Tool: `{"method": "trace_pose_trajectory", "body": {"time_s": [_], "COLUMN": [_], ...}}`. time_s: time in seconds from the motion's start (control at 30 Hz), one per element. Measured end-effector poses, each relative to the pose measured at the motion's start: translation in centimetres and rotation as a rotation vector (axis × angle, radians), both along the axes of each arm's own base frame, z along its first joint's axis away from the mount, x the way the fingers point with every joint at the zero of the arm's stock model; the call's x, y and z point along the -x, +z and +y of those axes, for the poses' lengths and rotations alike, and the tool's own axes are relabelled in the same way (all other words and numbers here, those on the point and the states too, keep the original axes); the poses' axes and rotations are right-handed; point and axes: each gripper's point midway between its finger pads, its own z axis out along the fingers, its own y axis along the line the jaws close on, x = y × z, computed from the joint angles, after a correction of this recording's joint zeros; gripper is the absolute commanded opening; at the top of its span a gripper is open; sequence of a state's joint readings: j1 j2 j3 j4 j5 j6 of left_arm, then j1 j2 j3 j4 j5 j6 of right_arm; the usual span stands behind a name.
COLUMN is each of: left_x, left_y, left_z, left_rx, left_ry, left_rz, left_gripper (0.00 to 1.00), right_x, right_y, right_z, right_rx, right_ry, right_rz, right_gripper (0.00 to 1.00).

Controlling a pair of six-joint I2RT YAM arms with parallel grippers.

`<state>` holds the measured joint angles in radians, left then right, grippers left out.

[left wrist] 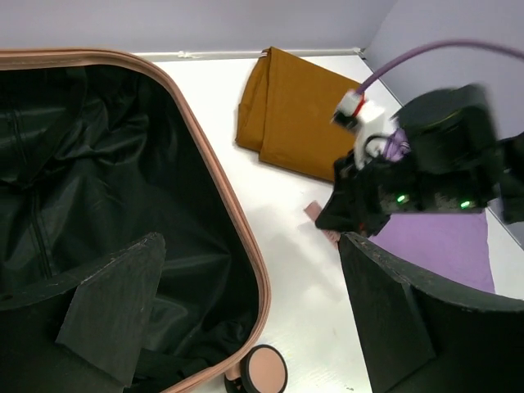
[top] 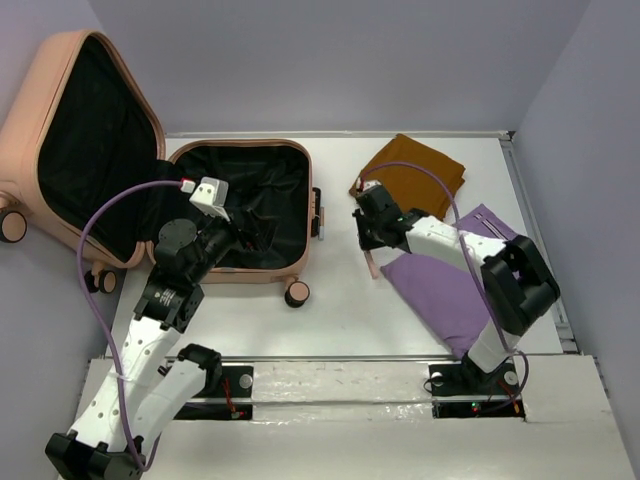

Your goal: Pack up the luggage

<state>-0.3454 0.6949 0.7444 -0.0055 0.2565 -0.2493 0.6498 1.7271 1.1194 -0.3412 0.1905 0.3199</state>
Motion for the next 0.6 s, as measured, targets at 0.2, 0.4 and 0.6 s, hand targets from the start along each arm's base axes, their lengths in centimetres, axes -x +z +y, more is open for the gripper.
{"method": "trace_pose_trajectory", "body": {"time_s": [0.2,0.4,0.6], "left_x": [-0.2,-0.3,-0.2], "left_y": [0.3,1.0,0.7], "left_z": [1.2,2.6,3.1], "left_rx": [-0.004,-0.001,-0.008], "left_ry": [0.067,0.148,0.171], "left_rz": [-0.012,-0.038,-0.028], "left_gripper": [0.99,0.99,0.99], "right_x": [-3.1,-6.9,-6.2], "right_y": [13.1,23.6,17.5], "right_z": [6.1,16.6,19.7], "right_rx": [-0.328,-0.719,-0.703], "right_ry": [0.082,0.198,0.221], "right_rz": [-0.201,-0.331,-0.207], "right_gripper": [0.10,0.77,0.54]}}
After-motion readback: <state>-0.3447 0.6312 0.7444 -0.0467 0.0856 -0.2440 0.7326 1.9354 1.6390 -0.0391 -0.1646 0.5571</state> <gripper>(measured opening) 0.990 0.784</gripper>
